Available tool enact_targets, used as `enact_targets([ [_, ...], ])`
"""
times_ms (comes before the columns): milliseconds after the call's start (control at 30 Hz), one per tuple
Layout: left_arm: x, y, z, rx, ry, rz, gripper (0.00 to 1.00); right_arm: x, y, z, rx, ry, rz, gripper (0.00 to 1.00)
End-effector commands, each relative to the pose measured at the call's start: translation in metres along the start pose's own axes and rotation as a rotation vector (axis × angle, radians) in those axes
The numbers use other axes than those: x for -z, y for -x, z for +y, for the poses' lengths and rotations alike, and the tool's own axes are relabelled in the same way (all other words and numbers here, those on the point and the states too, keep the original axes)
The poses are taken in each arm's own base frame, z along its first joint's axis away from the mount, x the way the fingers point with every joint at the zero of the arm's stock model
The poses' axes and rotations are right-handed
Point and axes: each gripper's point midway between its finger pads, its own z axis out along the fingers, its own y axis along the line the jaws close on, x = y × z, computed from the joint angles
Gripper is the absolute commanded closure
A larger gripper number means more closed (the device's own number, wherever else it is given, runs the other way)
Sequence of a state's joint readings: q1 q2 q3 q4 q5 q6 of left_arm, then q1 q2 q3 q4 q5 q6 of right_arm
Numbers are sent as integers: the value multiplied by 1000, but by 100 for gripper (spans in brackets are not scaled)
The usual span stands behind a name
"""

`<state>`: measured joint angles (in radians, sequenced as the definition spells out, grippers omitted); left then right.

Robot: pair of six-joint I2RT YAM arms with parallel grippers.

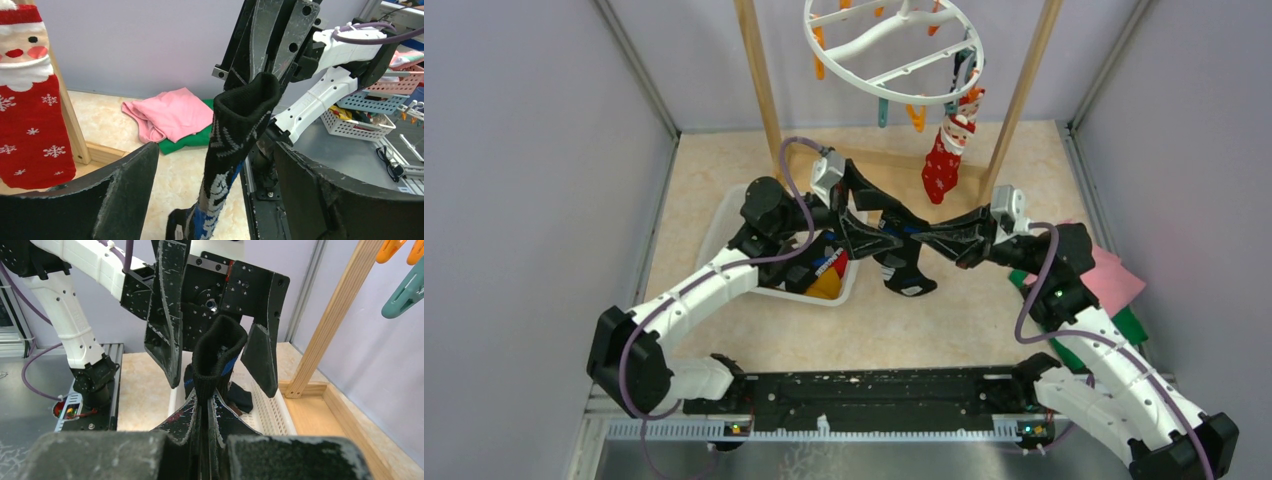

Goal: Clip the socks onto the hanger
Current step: Pick up the sock from the bin.

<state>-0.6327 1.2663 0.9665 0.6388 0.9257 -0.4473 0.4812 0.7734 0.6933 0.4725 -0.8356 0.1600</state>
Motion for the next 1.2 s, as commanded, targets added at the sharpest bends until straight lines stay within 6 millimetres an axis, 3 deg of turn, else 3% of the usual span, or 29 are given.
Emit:
enact_targets([
  [0, -10, 35, -12, -130, -66, -92, 14, -1, 11, 1, 29, 10, -36, 100],
  [67, -11, 38, -12, -122, -59, -105, 19, -2, 11, 1, 28, 11, -35, 100],
  [367, 0, 42, -23, -146, -37, -136, 18, -1, 11, 2, 34, 15, -25, 100],
  [500, -1, 42, -24, -136, -50, -135, 42, -1, 10, 3, 31, 22, -26, 100],
  [667, -6, 38, -26, -105, -105, -115, 46, -1, 12, 5, 32, 34, -33, 100],
  [800, -6, 34, -30, -97, -149, -93, 61, -1, 14, 8, 34, 43, -40, 100],
  [967, 4, 35, -40, -93, -246, -87, 99, 0, 14, 19, 51, 109, -41, 100],
  [1033, 10, 37, -46, -57, -304, -78, 100, 1, 14, 27, 66, 153, -44, 100],
  [1167, 9, 33, -40, 88, -361, -7, 100, 2, 16, 35, 105, 213, -52, 85],
])
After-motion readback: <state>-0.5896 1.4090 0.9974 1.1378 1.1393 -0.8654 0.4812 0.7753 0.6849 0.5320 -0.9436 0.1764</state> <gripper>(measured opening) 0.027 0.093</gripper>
